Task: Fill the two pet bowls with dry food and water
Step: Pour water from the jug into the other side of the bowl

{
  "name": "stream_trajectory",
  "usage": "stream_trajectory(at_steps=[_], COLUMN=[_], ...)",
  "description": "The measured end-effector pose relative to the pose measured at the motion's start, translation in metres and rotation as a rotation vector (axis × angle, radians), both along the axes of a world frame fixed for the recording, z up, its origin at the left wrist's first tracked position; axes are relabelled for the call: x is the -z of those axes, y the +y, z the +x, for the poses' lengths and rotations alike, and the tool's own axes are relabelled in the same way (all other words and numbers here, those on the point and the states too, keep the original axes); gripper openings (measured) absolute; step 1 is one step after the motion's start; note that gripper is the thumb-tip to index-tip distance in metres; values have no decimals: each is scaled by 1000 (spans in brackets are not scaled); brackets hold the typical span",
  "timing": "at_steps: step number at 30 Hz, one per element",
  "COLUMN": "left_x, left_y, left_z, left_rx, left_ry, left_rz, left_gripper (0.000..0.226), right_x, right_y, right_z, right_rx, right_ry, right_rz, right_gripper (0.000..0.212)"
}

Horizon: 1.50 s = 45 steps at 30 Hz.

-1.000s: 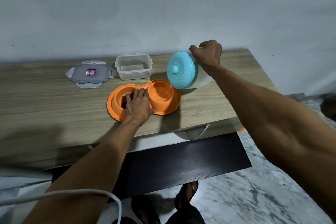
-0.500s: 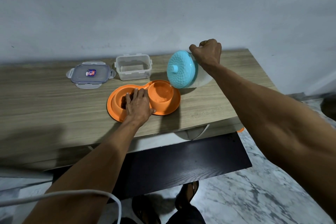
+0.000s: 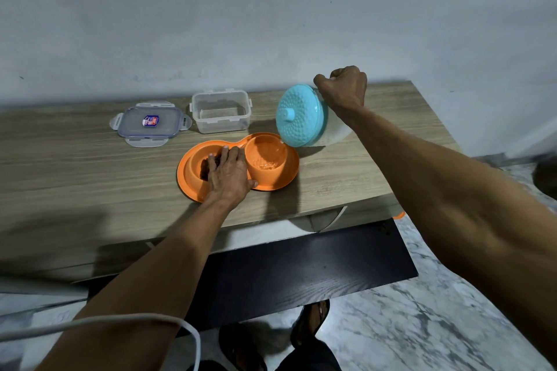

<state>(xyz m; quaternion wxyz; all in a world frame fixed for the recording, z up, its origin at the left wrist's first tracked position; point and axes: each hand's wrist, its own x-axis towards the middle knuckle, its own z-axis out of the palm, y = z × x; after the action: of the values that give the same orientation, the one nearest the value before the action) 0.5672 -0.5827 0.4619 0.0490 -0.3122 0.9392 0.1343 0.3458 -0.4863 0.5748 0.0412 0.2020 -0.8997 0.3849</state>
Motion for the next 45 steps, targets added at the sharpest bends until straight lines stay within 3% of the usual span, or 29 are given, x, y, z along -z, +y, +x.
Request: stream_trajectory(at_steps=[10,18,31,45], left_x=[0,0,9,12], left_y=[0,0,-3,-3], left_z=[0,-1,-2,0], left_rx=[11,3,-4,8], left_ry=[6,3,14,30], left_rz=[-23,-31,-45,-87], left_gripper=[88,89,90,90], right_x=[7,13,39,72], right_y=[4,6,-1,-7], right_z=[-3,-17,-40,-55], right_rx=[23,110,300,378], right_ry=[-38,-236,-611,-760], right_rz=[-26,-197,-544,-686], right_gripper=[39,42,24,13])
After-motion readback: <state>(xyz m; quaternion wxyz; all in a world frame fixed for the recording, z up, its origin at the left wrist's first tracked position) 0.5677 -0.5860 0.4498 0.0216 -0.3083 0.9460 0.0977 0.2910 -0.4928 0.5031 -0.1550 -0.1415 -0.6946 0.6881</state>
